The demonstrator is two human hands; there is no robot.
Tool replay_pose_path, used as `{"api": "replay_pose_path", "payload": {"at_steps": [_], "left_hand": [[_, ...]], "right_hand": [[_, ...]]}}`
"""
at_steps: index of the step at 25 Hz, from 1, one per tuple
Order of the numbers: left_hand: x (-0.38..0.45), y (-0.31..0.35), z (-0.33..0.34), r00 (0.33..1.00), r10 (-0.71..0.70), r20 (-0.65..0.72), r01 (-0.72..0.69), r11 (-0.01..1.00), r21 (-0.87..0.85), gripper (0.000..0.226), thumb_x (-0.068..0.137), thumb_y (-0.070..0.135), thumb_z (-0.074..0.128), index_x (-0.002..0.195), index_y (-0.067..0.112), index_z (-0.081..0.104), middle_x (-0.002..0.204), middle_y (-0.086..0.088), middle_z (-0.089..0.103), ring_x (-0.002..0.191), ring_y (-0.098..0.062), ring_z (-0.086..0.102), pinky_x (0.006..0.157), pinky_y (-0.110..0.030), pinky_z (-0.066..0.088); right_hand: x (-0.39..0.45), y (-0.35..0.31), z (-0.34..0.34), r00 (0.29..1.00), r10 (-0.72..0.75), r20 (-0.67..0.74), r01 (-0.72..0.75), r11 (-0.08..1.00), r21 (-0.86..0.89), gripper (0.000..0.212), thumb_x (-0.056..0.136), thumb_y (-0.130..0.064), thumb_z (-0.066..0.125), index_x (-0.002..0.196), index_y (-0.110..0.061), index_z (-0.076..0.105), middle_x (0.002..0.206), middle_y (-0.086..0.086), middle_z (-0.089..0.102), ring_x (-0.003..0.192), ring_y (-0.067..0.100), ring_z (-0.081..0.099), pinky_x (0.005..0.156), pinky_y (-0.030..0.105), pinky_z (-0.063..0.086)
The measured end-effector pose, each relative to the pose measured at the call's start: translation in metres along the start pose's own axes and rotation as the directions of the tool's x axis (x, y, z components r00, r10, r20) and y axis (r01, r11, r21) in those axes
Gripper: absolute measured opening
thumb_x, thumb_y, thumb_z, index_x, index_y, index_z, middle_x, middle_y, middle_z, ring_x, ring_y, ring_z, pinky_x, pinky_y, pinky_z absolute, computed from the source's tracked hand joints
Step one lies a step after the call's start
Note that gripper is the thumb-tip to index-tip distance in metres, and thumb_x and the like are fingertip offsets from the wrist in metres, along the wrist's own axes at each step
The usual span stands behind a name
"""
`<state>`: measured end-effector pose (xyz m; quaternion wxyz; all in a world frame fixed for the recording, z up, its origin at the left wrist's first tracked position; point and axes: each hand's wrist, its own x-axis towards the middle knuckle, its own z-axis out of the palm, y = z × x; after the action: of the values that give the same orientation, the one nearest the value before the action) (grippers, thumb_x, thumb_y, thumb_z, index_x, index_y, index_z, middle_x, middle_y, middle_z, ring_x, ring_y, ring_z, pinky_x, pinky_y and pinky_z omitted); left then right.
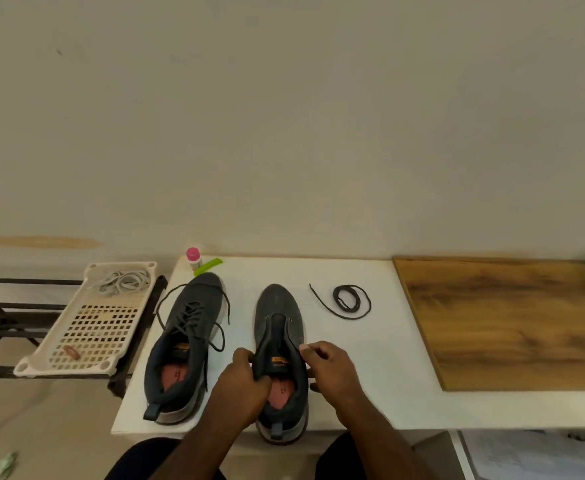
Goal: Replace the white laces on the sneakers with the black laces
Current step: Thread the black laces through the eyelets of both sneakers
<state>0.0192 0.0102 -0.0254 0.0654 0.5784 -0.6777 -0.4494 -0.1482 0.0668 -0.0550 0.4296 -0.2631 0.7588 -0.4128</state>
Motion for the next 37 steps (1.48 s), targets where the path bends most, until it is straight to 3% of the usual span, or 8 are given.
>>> {"api": "replay_pose_path", "payload": {"at_steps": [5, 9, 15, 18, 22, 27, 33, 37], "left_hand": [[0.012, -0.003, 0.003, 0.998, 0.030, -0.059, -0.036, 0.994, -0.105, 0.042, 0.088, 0.050, 0.064, 0.119, 0.031, 0.044, 0.098, 0.011, 0.062, 0.086, -0.006, 0.063, 0.074, -0.029, 0.054], [0.018, -0.011, 0.007, 0.997, 0.033, -0.072, -0.042, 0.990, -0.134, 0.043, 0.087, 0.056, 0.062, 0.121, 0.036, 0.046, 0.110, 0.011, 0.060, 0.094, -0.009, 0.063, 0.083, -0.036, 0.057], [0.020, -0.017, 0.004, 0.998, 0.052, -0.045, -0.057, 0.991, -0.122, 0.040, 0.085, 0.053, 0.063, 0.119, 0.041, 0.045, 0.110, 0.013, 0.058, 0.093, -0.007, 0.063, 0.082, -0.034, 0.058], [0.017, -0.018, 0.000, 0.998, 0.048, -0.033, -0.050, 0.995, -0.082, 0.035, 0.085, 0.042, 0.064, 0.115, 0.037, 0.047, 0.103, 0.012, 0.060, 0.085, -0.006, 0.065, 0.078, -0.033, 0.058], [0.004, -0.015, -0.009, 1.000, 0.007, 0.026, -0.006, 1.000, -0.023, 0.032, 0.085, 0.038, 0.066, 0.107, 0.028, 0.045, 0.089, 0.005, 0.063, 0.077, -0.007, 0.063, 0.064, -0.025, 0.050], [-0.011, -0.021, -0.015, 0.991, -0.038, 0.130, 0.029, 0.997, 0.067, 0.039, 0.081, 0.048, 0.069, 0.105, 0.027, 0.046, 0.087, 0.002, 0.067, 0.078, -0.012, 0.064, 0.064, -0.028, 0.048], [-0.012, 0.004, -0.022, 0.967, 0.169, -0.190, -0.198, 0.969, -0.146, 0.026, 0.095, 0.036, 0.060, 0.121, 0.033, 0.058, 0.113, 0.012, 0.062, 0.095, -0.007, 0.062, 0.080, -0.026, 0.051], [0.007, 0.017, -0.013, 0.961, 0.225, -0.159, -0.228, 0.974, 0.000, 0.026, 0.098, 0.020, 0.054, 0.120, 0.023, 0.066, 0.117, 0.007, 0.065, 0.099, -0.008, 0.061, 0.089, -0.023, 0.049]], "right_hand": [[0.060, -0.010, -0.033, 0.961, -0.210, -0.183, 0.110, 0.890, -0.443, 0.024, 0.094, -0.027, 0.062, 0.115, -0.018, 0.070, 0.115, -0.001, 0.072, 0.110, 0.020, 0.065, 0.098, 0.031, 0.048], [0.107, -0.025, -0.043, 0.960, -0.266, -0.086, 0.143, 0.731, -0.667, 0.038, 0.101, -0.024, 0.053, 0.138, -0.015, 0.056, 0.139, 0.004, 0.060, 0.129, 0.022, 0.054, 0.109, 0.034, 0.040], [0.115, -0.018, -0.020, 0.960, -0.278, -0.013, 0.103, 0.399, -0.911, 0.026, 0.100, -0.031, 0.047, 0.116, -0.015, 0.061, 0.112, 0.004, 0.064, 0.105, 0.025, 0.062, 0.082, 0.036, 0.048], [0.100, -0.009, -0.014, 0.948, -0.315, -0.052, 0.164, 0.619, -0.768, 0.018, 0.095, -0.015, 0.048, 0.096, -0.010, 0.066, 0.093, 0.004, 0.066, 0.093, 0.024, 0.065, 0.069, 0.027, 0.039], [0.071, -0.024, -0.020, 0.976, -0.204, -0.081, 0.180, 0.954, -0.239, 0.028, 0.097, -0.012, 0.058, 0.122, -0.018, 0.068, 0.098, -0.005, 0.069, 0.094, 0.015, 0.066, 0.081, 0.021, 0.050], [0.032, -0.041, -0.021, 0.973, -0.219, 0.070, 0.226, 0.965, -0.134, 0.014, 0.096, -0.021, 0.064, 0.086, -0.023, 0.073, 0.078, -0.006, 0.072, 0.073, 0.008, 0.064, 0.071, 0.023, 0.053], [0.003, -0.061, -0.024, 0.942, -0.313, 0.118, 0.320, 0.946, -0.046, 0.012, 0.091, -0.013, 0.067, 0.092, -0.021, 0.076, 0.079, -0.003, 0.072, 0.066, 0.004, 0.060, 0.062, 0.016, 0.046], [-0.002, -0.051, -0.019, 0.956, -0.283, 0.080, 0.293, 0.942, -0.164, 0.009, 0.088, -0.017, 0.071, 0.080, -0.020, 0.074, 0.074, -0.004, 0.072, 0.065, 0.004, 0.063, 0.061, 0.019, 0.051]]}}
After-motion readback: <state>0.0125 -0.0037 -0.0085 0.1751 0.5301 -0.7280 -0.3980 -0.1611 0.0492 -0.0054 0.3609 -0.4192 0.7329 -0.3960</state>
